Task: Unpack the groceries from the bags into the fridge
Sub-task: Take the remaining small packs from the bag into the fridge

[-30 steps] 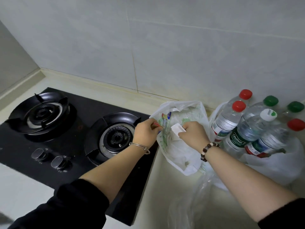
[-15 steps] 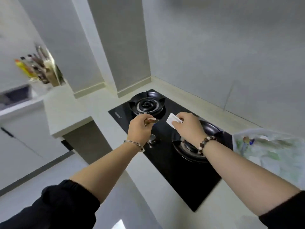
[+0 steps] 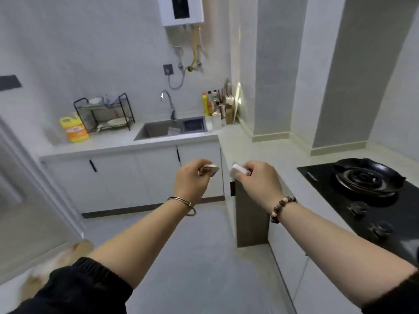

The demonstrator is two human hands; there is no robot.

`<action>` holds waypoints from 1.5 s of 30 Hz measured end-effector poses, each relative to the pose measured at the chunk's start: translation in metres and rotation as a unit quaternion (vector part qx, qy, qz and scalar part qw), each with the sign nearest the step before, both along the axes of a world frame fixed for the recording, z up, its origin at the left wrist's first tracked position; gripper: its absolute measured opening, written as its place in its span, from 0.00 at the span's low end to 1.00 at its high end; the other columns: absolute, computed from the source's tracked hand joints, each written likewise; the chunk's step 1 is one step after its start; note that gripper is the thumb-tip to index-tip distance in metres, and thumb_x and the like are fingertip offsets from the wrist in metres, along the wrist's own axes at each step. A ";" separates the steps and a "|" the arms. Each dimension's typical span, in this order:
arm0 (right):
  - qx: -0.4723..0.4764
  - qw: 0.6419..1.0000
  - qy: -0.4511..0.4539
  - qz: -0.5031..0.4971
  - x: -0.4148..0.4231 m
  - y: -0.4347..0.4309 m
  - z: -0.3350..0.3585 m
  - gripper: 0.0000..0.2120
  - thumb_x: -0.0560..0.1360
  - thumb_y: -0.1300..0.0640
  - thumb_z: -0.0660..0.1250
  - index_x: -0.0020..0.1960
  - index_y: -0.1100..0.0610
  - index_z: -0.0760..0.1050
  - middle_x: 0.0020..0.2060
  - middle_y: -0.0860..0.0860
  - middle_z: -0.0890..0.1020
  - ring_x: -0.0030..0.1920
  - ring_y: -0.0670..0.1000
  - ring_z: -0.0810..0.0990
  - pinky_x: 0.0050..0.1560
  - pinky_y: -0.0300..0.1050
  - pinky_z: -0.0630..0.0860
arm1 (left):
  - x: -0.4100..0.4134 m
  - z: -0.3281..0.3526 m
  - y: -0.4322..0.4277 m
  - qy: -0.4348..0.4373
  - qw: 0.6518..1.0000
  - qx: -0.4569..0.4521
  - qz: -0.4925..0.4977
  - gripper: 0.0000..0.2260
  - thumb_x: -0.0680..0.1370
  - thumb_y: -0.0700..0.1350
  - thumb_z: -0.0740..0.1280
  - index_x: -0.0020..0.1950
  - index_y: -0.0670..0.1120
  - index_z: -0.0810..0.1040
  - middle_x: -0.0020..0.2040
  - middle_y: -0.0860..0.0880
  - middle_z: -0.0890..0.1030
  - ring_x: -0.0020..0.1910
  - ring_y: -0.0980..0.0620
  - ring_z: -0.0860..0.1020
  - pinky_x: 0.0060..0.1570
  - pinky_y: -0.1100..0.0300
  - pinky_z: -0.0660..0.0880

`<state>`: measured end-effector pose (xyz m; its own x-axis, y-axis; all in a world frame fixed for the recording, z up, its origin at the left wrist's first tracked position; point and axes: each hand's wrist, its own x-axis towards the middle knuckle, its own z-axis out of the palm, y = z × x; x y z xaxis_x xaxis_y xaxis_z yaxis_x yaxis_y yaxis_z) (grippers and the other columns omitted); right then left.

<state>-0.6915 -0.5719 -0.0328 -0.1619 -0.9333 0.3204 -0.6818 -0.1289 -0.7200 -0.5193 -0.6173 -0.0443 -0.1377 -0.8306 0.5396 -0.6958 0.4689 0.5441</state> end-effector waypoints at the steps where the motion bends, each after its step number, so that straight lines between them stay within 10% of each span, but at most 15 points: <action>1: -0.013 1.000 0.000 0.023 0.034 -0.007 0.003 0.08 0.76 0.55 0.66 0.39 0.57 0.75 0.32 0.49 0.76 0.32 0.44 0.72 0.29 0.36 0.61 | 0.035 0.004 0.002 0.004 1.000 -0.006 0.021 0.06 0.74 0.42 0.71 0.50 0.43 0.82 0.45 0.48 0.83 0.42 0.52 0.77 0.38 0.74 0.66; 9: -0.134 0.982 -0.018 0.135 0.244 -0.027 0.030 0.04 0.76 0.59 0.65 0.44 0.57 0.76 0.33 0.50 0.76 0.32 0.44 0.72 0.30 0.32 0.61 | 0.239 0.038 0.026 0.037 0.986 -0.107 0.121 0.07 0.73 0.39 0.71 0.49 0.45 0.82 0.44 0.49 0.83 0.42 0.52 0.79 0.41 0.65 0.74; 21: -0.277 0.930 -0.088 0.223 0.358 -0.016 0.079 0.02 0.73 0.63 0.68 0.44 0.58 0.78 0.33 0.48 0.78 0.34 0.49 0.74 0.33 0.43 0.70 | 0.317 0.105 0.096 0.002 0.946 -0.303 0.113 0.06 0.72 0.39 0.72 0.49 0.44 0.81 0.43 0.51 0.83 0.40 0.59 0.77 0.43 0.75 0.70; 28: -0.291 0.919 -0.078 0.256 0.382 -0.007 0.101 0.02 0.73 0.63 0.69 0.45 0.59 0.79 0.32 0.45 0.77 0.33 0.45 0.75 0.34 0.43 0.73 | 0.418 0.160 0.105 -0.007 0.968 0.054 0.244 0.08 0.71 0.41 0.73 0.49 0.45 0.81 0.43 0.47 0.82 0.45 0.48 0.81 0.45 0.56 0.79; 32: -0.281 0.917 -0.053 0.278 0.402 -0.001 0.108 0.01 0.73 0.62 0.69 0.43 0.58 0.79 0.30 0.44 0.76 0.31 0.44 0.74 0.32 0.35 0.69 | 0.445 0.155 0.091 -0.128 0.928 0.309 0.162 0.11 0.71 0.40 0.73 0.53 0.43 0.81 0.44 0.47 0.81 0.39 0.53 0.80 0.35 0.65 0.79; 45: -0.075 0.900 0.233 0.360 0.464 -0.002 0.129 0.08 0.71 0.58 0.66 0.44 0.60 0.82 0.38 0.56 0.82 0.37 0.52 0.76 0.34 0.42 0.71 | 0.469 0.123 0.076 -0.260 0.913 0.255 0.182 0.14 0.67 0.49 0.76 0.51 0.49 0.82 0.42 0.52 0.80 0.42 0.53 0.77 0.38 0.64 0.71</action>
<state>-0.2274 -0.5742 0.0963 0.6527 -0.6829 0.3281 -0.6063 -0.7305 -0.3142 -0.0508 -0.5417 0.0792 0.0698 -0.9975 0.0101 -0.9816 -0.0669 0.1789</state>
